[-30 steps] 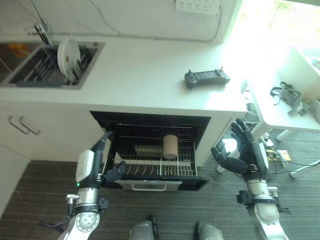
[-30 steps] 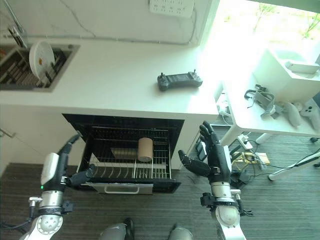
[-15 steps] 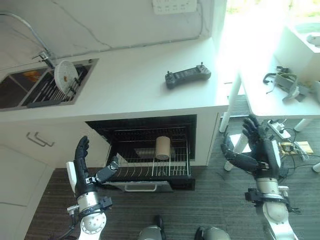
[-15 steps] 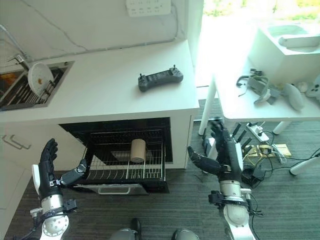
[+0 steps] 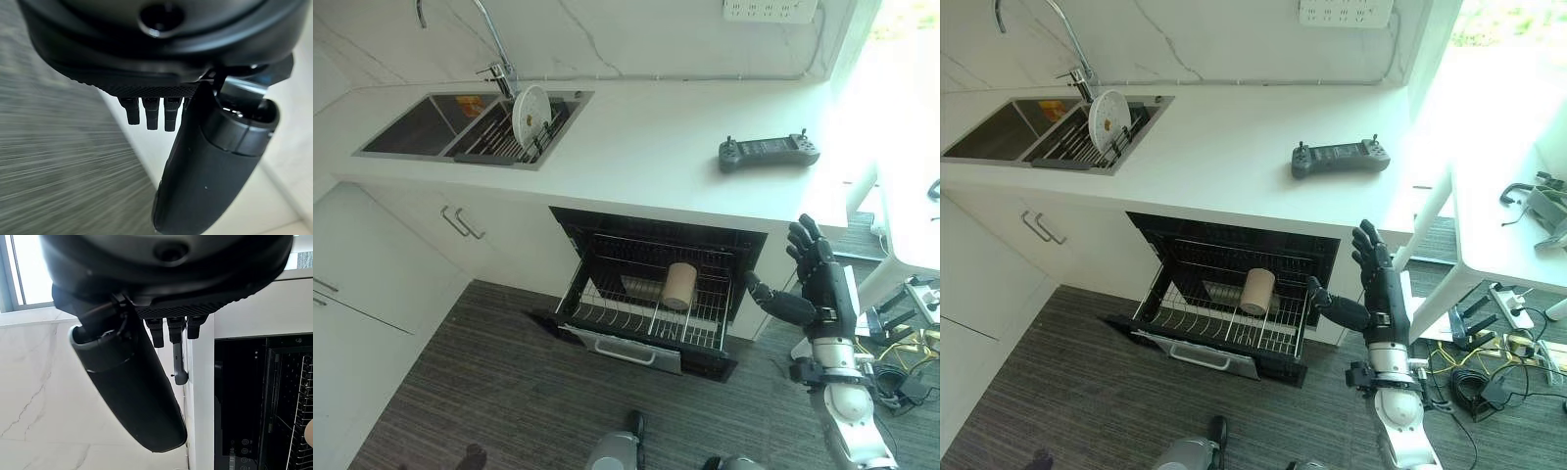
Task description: Place the dishes in the dishwasher.
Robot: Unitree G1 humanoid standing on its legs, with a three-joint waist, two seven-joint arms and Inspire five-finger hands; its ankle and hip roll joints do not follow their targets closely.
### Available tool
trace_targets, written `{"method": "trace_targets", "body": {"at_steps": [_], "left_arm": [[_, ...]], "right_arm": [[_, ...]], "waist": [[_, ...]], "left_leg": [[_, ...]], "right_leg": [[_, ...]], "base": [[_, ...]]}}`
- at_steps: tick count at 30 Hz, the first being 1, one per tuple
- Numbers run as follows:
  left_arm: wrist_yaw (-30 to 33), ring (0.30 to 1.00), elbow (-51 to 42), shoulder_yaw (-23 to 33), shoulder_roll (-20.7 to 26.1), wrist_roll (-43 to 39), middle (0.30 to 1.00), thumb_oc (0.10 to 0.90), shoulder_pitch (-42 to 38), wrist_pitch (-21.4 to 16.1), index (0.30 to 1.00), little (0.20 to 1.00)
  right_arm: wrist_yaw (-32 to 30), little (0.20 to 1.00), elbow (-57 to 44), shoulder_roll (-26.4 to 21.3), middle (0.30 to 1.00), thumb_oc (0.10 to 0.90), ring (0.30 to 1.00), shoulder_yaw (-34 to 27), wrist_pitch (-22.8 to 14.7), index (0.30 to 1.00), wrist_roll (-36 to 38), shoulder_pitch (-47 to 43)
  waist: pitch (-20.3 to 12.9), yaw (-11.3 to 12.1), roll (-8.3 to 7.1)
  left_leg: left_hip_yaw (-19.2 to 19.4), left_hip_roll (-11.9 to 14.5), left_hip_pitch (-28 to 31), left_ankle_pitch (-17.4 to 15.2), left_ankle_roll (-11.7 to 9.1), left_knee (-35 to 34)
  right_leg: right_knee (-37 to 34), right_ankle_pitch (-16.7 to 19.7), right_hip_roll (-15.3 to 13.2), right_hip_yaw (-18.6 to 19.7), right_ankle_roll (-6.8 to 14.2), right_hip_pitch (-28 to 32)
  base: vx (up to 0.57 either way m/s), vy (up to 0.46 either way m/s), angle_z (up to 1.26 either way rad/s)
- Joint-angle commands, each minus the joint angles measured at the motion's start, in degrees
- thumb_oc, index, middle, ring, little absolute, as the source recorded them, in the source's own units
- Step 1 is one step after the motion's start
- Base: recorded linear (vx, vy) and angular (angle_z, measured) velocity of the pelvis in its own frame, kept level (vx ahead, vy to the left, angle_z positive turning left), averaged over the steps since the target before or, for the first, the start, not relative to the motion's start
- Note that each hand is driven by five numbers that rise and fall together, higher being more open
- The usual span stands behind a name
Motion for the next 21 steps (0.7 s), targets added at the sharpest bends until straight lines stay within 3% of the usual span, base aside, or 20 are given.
{"method": "trace_targets", "body": {"at_steps": [1, 4, 7, 13, 17, 21], "left_arm": [[-12.6, 0.900, -0.1, -1.4, 4.2, -0.6, 0.900, 0.800, -1.5, 6.4, 0.900, 0.900], [-33.0, 0.900, 8.2, -11.0, 2.9, 5.4, 0.900, 0.800, -4.4, 17.1, 0.900, 0.900], [-40.3, 0.900, 8.9, -18.0, 3.5, 11.2, 0.900, 0.800, -7.5, 22.5, 0.900, 0.900], [-36.8, 0.900, 10.4, -22.9, 6.3, 13.7, 0.900, 0.800, -12.9, 27.8, 0.900, 0.900], [-33.0, 0.900, 10.7, -25.0, 7.6, 22.8, 0.900, 0.800, -14.2, 28.9, 0.900, 0.900], [-31.3, 0.900, 10.6, -26.7, 8.8, 24.0, 0.900, 0.800, -15.1, 29.4, 0.900, 0.900]], "right_arm": [[0.0, 0.900, -6.5, -1.1, 0.900, 0.800, 0.900, -1.5, -3.6, 0.900, 3.4, -5.0], [1.7, 0.900, -6.8, -2.0, 0.900, 0.800, 0.900, -0.8, -2.3, 0.900, 5.6, -4.8], [2.6, 0.900, -7.9, -3.2, 0.900, 0.800, 0.900, -0.7, -1.4, 0.900, 6.4, -4.8], [4.3, 0.900, -8.8, -4.0, 0.900, 0.800, 0.900, -1.6, 0.6, 0.900, 8.4, -3.6], [4.9, 0.900, -8.3, -3.5, 0.900, 0.800, 0.900, -1.3, 0.0, 0.900, 8.3, -3.2], [5.6, 0.900, -8.4, -3.5, 0.900, 0.800, 0.900, -1.1, 0.4, 0.900, 8.5, -3.2]], "waist": [[0.6, -2.0, -1.77], [0.7, -4.4, -2.39], [0.6, -6.7, -2.47], [0.8, -11.5, -3.21], [1.2, -12.6, -2.94], [1.3, -13.7, -2.48]], "left_leg": [[2.2, -0.1, 1.1, -16.7, 1.2, 8.0], [3.7, 0.3, 2.0, -17.8, 1.8, 8.0], [5.6, 0.8, 3.2, -18.8, 2.3, 8.0], [9.3, 1.1, 6.1, -20.6, 3.5, 8.0], [9.7, 0.7, 6.3, -21.0, 4.0, 8.0], [8.8, -0.5, 6.8, -21.5, 4.9, 8.0]], "right_leg": [[-10.5, -1.9, 0.8, 1.5, 3.4, 7.4], [-10.5, -1.1, 1.6, 2.8, 3.6, 6.2], [-10.5, -0.4, 1.7, 4.1, 4.2, 5.1], [-10.5, 0.9, 2.0, 8.3, 5.3, 3.7], [-10.5, 1.4, 2.1, 9.7, 5.6, 3.0], [-10.5, 1.2, 3.1, 12.2, 5.2, 2.9]], "base": [[0.00, -0.090, 0.02], [-0.03, -0.027, -0.05], [0.00, 0.059, -0.55], [0.05, 0.109, -0.58], [0.00, 0.060, -0.08], [0.03, 0.047, -0.05]]}}
